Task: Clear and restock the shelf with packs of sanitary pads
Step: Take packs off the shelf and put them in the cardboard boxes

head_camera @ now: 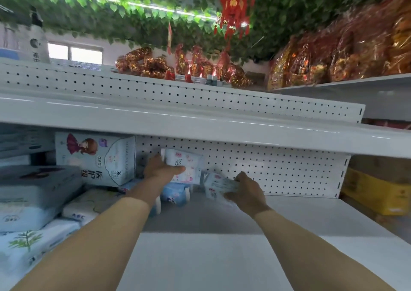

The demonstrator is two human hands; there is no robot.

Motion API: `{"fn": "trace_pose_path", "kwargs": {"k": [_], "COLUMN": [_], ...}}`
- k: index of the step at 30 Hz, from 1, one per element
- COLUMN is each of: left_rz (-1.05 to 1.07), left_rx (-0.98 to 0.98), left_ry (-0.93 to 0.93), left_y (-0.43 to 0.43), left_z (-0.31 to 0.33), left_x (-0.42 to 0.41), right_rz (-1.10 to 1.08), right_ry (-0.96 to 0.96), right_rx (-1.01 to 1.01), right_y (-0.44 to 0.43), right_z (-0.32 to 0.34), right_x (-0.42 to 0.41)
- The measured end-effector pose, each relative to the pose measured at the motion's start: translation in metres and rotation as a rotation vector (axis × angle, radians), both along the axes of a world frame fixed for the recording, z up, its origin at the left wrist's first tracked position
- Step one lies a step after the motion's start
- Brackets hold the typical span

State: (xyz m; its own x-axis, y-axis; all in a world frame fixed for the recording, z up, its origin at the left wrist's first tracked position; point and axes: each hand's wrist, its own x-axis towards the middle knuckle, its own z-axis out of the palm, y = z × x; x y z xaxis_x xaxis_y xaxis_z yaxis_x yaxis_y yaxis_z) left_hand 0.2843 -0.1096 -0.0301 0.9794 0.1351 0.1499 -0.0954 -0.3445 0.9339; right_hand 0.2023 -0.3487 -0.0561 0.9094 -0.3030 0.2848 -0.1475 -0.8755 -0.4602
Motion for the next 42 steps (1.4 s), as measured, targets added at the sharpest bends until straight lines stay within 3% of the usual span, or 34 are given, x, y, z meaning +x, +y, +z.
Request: {"fn": "trace_pose_path", "kwargs": {"k": [5, 13, 20, 29, 36, 42], "left_rz": [-0.044, 0.046, -0.057, -0.075, -0.086, -0.050], "left_rx": [-0.286, -0.505, -0.847, -0.990, -0.977, -0.856], "left_ry": [-0.054, 0.076, 0.167, 0.181, 0.313, 0.467], "left_y": [0.008, 0.002, -0.045, -0.184, -0.247, -0.259], "left_z": [-0.003, -0.008, -0.039, -0.076, -0.132, -0.208], "left_x": [-0.028, -0.120, -0.230, -0.377, -0.469, -0.505], "right_rz": [-0.147, -0.131, -0.040, 0.124, 0.130, 0.037], "right_ry": [-0.007, -0.107, -0.069, -0.004, 0.123, 0.236], "right_rx": [0.259, 1.025, 1.319, 1.407, 1.500, 1.529], "right_y": [-0.002, -0.017, -0.051, -0.172, -0.243, -0.267], "right_z": [0.009, 0.011, 0.005, -0.022, -0.080, -0.156], "right_x": [-0.043, -0.122, -0.206, -0.329, -0.404, -0.442]}}
